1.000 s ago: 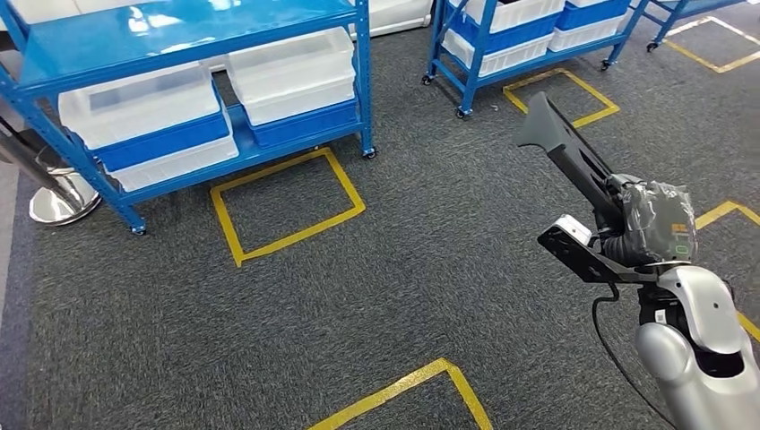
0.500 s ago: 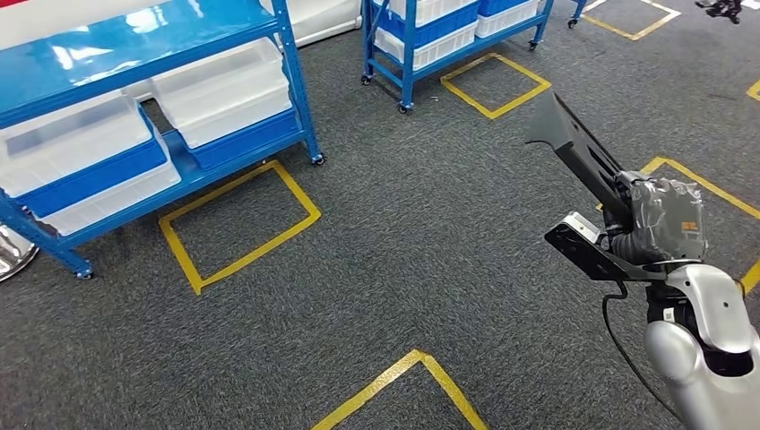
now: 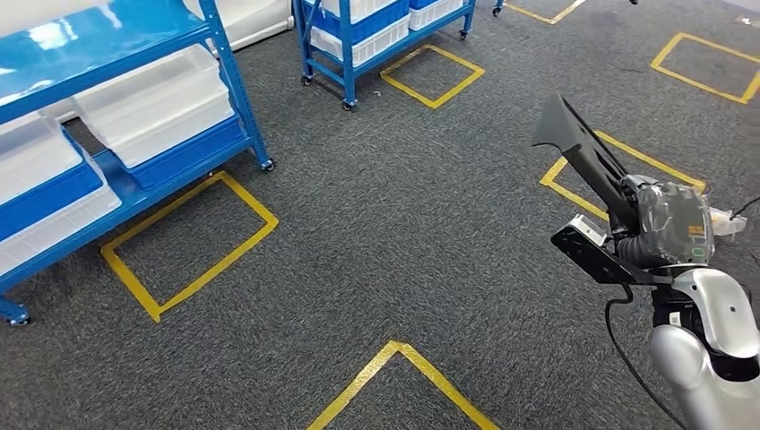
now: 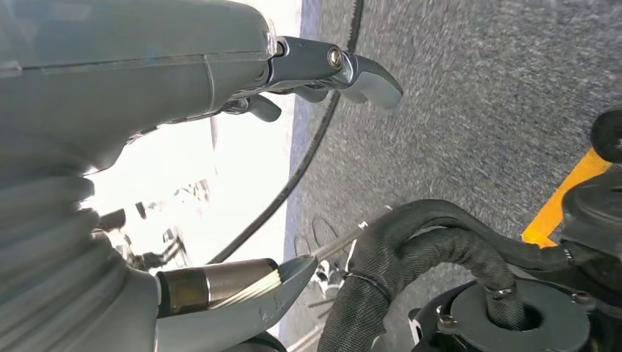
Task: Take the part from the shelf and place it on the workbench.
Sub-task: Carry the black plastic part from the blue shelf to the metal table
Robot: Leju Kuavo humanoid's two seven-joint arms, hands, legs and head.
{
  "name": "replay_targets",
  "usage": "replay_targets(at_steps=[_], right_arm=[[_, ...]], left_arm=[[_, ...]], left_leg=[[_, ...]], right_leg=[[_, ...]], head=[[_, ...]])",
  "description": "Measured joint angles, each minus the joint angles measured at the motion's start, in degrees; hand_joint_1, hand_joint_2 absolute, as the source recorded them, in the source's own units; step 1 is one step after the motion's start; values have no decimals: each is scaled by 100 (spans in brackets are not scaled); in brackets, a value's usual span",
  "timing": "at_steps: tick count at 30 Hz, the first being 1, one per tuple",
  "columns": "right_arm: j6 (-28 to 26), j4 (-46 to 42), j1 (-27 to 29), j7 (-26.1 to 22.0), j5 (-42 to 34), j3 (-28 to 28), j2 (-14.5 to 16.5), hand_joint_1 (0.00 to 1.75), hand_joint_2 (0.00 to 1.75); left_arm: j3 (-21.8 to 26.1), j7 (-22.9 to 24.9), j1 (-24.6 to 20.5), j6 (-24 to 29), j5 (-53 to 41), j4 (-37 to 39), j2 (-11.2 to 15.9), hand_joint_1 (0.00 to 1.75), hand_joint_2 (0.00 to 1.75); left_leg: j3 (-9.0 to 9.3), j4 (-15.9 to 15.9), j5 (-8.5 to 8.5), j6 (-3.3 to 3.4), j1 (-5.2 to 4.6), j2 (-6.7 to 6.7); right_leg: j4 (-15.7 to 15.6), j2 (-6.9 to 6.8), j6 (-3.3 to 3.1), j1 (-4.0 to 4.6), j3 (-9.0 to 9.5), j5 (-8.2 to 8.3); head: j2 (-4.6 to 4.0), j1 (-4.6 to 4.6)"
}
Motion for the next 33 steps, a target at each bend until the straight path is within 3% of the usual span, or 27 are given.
replay_targets(at_steps=[2, 3, 5, 6, 8, 10, 11, 12, 13, 14, 16, 18, 19, 21, 23, 25, 27, 28, 29, 31, 33], right_arm=[[1, -3, -15, -11, -6, -11, -7, 175, 175], [2, -4, -17, -19, -9, -16, -13, 175, 175], [6, -5, -12, -31, -14, -26, -37, 175, 175], [8, -9, -9, -36, -16, -31, -49, 175, 175], [10, -21, -22, -39, -19, -38, -61, 175, 175], [13, -32, -25, -44, -20, -37, -61, 175, 175], [14, -35, -15, -47, -20, -35, -60, 175, 175], [16, -36, -3, -49, -20, -34, -60, 175, 175], [17, -36, 5, -49, -20, -35, -61, 175, 175], [18, -38, 8, -49, -20, -36, -61, 175, 175], [17, -45, 3, -48, -20, -38, -62, 175, 175], [19, -51, -3, -47, -20, -38, -66, 175, 175], [19, -54, 0, -47, -22, -42, -80, 175, 175], [18, -65, 24, -47, -29, -57, -130, 175, 175], [18, -77, 31, -47, -36, -82, -185, 175, 175], [19, -84, 28, -48, -37, -95, -210, 175, 175], [19, -84, 60, -49, -36, -94, -211, 175, 175], [20, -83, 80, -48, -37, -94, -216, 175, 175], [19, -84, 92, -48, -37, -97, -225, 175, 175], [18, -90, 96, -48, -37, -116, -250, 175, 175], [17, -100, 93, -48, -37, -137, -267, 175, 175]], left_arm=[[3, 0, 0, 1, -20, -4, -9, 0, 175], [5, 0, 0, 1, -34, -7, -13, 0, 175], [7, 0, -6, 0, -60, -14, -17, 0, 175], [7, 0, -11, 0, -71, -15, -18, 0, 175], [9, 0, -13, 0, -87, -19, -22, 0, 175], [10, 0, -6, 0, -93, -22, -30, 0, 175], [9, 0, -4, 0, -93, -22, -33, 0, 175], [9, 0, -4, 0, -94, -23, -37, 0, 175], [9, 0, -5, 0, -95, -23, -40, 0, 175], [9, 0, -4, 0, -95, -25, -43, 0, 175], [10, 0, 1, 0, -94, -25, -46, 0, 175], [10, 0, 12, 0, -99, -28, -52, 0, 175], [11, 0, 17, 0, -105, -31, -54, 0, 175], [13, 0, 23, 0, -123, -36, -55, 0, 175], [17, 0, 26, 0, -147, -45, -60, 0, 175], [21, 0, 38, 0, -167, -54, -73, 0, 175], [23, 0, 44, 0, -175, -57, -84, 0, 175], [24, 0, 43, 0, -181, -57, -87, 0, 175], [25, 0, 42, 0, -186, -57, -91, 0, 175], [27, 0, 41, 0, -193, -58, -98, 0, 175], [30, 0, 42, 0, -199, -63, -104, 0, 175]], left_leg=[[20, 34, -50, -58, -26, 113], [33, 40, -70, -89, -40, 167], [66, 26, -93, -146, -49, 275], [75, 49, -127, -176, -39, 247], [-52, 374, -364, -221, -12, -20], [-401, 1109, -746, -241, 5, -315], [-579, 1459, -872, -247, 5, -366], [-689, 1650, -890, -246, 5, -385], [-698, 1625, -788, -239, 5, -396], [-597, 1369, -584, -224, 6, -424], [-266, 584, -170, -179, 18, -694], [-84, 142, -34, -144, 23, -937], [-68, 107, -47, -129, 14, -944], [-38, 43, -4, -72, 5, -794], [-2, -47, 53, 9, 16, -632], [10, -80, 70, 53, 6, -465], [8, -76, 60, 58, -6, -299], [10, -73, 50, 53, -6, -219], [18, -68, 35, 43, -6, -145], [45, -48, -13, -2, -18, -12], [75, -18, -72, -71, -45, 99]], right_leg=[[-594, -187, -67, 49, 327, 167], [-701, -213, -107, 74, 376, 172], [-717, -76, -183, 88, 370, 184], [-740, -15, -218, 75, 376, 197], [-784, 100, -292, 38, 393, 228], [-791, 221, -330, 39, 386, 237], [-789, 290, -334, 45, 383, 237], [-785, 362, -335, 51, 383, 237], [-777, 439, -335, 54, 384, 238], [-767, 518, -334, 55, 387, 237], [-737, 673, -318, 58, 378, 234], [-714, 817, -264, 42, 332, 248], [-719, 896, -219, 26, 304, 270], [-731, 978, -136, 2, 266, 301], [-506, 682, -89, 29, 145, 151], [156, 301, -52, 35, -174, -205], [763, 202, -13, 7, -467, -413], [805, 183, 1, -9, -482, -371], [617, 156, 11, -22, -376, -236], [-145, -44, 10, -18, 48, 87], [-658, -197, -51, 22, 321, 226]], head=[[0, -2], [0, -3], [0, -3], [0, -4], [1, -5], [1, -7], [0, -8], [0, -8], [0, -9], [0, -9], [0, -7], [1, -5], [1, -6], [0, -8], [1, -3], [1, 4], [0, 6], [0, 6], [0, 6], [0, 7], [0, -1]])
